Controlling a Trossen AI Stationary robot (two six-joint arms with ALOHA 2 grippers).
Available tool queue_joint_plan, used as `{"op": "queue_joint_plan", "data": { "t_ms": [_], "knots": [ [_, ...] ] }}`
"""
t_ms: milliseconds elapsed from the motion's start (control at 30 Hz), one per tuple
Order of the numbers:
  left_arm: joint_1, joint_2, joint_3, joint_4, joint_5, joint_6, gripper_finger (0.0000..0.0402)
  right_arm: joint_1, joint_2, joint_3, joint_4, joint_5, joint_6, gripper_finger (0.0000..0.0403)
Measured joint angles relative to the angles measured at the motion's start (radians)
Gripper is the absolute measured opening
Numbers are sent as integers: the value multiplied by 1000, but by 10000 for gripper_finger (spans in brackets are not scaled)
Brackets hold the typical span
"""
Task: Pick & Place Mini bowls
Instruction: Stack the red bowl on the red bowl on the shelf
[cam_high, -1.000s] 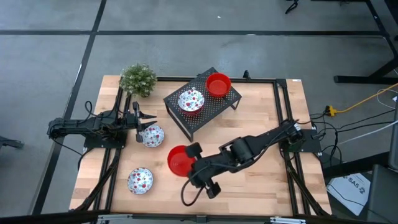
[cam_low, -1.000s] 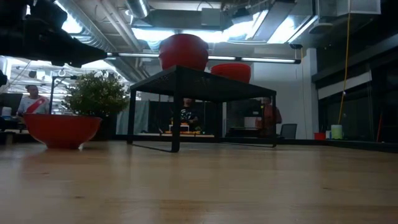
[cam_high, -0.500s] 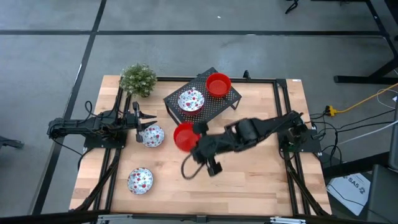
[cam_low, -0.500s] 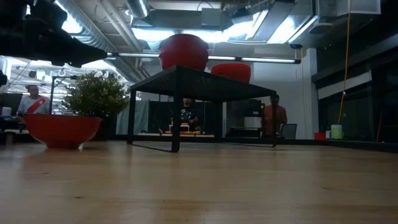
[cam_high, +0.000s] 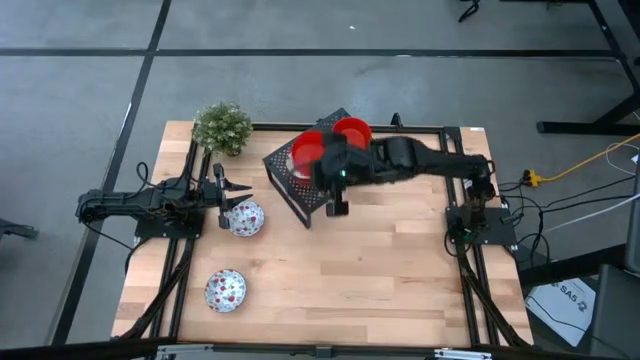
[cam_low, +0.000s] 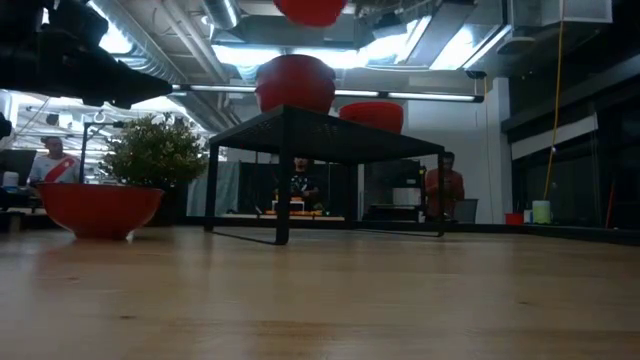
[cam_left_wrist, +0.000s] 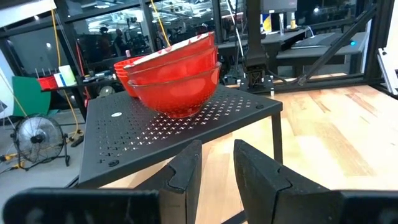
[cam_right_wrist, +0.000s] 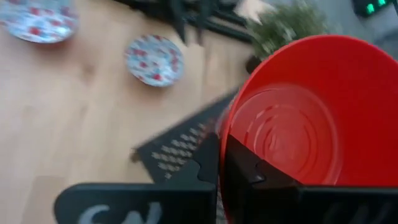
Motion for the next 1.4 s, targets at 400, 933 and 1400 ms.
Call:
{"op": "queue_joint_plan", "data": {
  "t_ms": [400,933,1400],
  "knots": [
    [0,0,0,0,0,0,88,-202,-9,0,-159,78,134,10],
    [0,0,0,0,0,0,88,-348,-9,0,-213,56,363,10],
    [0,0,0,0,0,0,88,-374,-6,-215,-126,6,343,10]
  ]
}}
